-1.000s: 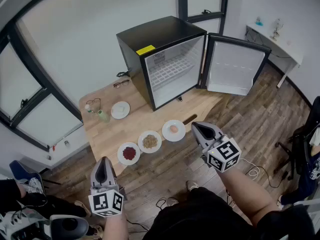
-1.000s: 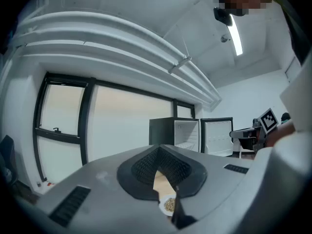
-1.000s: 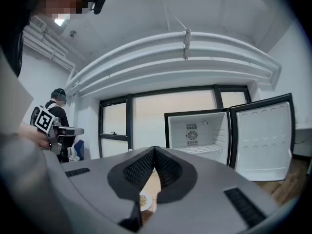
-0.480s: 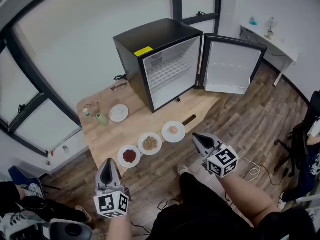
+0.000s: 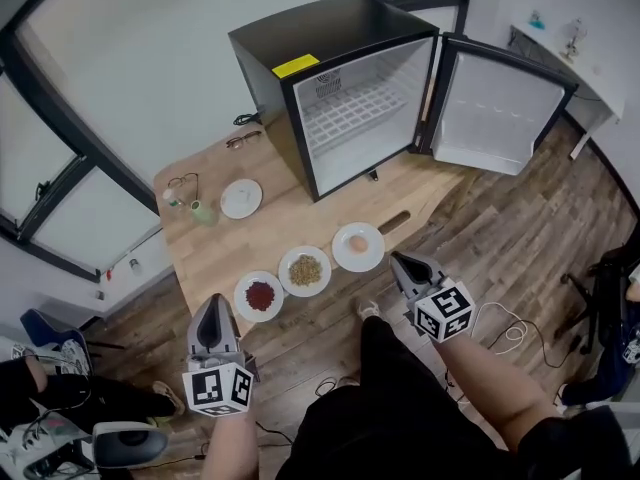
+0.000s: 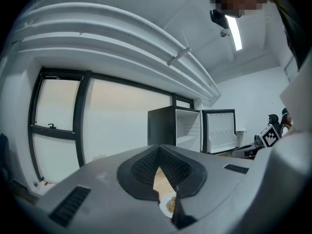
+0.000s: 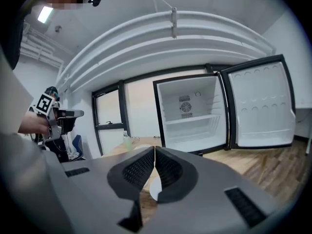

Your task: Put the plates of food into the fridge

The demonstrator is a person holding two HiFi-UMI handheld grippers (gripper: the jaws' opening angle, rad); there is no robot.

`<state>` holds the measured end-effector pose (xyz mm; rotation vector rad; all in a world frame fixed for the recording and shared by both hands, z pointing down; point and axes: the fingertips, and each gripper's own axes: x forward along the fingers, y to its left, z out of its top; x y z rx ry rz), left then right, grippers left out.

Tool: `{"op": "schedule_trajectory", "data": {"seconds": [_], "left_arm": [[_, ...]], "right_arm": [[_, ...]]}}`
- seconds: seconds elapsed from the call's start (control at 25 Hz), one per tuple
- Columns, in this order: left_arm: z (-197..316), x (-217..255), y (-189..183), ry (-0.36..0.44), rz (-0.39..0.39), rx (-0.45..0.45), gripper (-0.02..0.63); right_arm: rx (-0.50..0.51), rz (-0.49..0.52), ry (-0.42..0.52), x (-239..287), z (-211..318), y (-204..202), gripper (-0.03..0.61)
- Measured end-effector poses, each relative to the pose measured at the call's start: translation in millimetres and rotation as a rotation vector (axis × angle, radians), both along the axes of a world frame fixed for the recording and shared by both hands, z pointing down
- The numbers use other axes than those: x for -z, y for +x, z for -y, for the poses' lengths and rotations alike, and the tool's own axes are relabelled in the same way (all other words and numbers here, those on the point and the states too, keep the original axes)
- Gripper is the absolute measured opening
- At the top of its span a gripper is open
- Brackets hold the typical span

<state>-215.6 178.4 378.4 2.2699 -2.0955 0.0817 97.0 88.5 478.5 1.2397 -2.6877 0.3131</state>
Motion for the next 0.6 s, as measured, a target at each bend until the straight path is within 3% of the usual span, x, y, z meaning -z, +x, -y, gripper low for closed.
{"op": "schedule_trajectory", "data": {"seconds": [0.16,0.6], "left_arm": [[30,-16,5,-0.027,-0.007,0.007,0.003],[105,-53,25,-0.06,0.019,-0.039,0.003]], "right_arm": [[-0.007,0.032,-0.113,-46,21,5,0.021],[-0.155,0.177,-0.357,-150,60,26,0.034]]}}
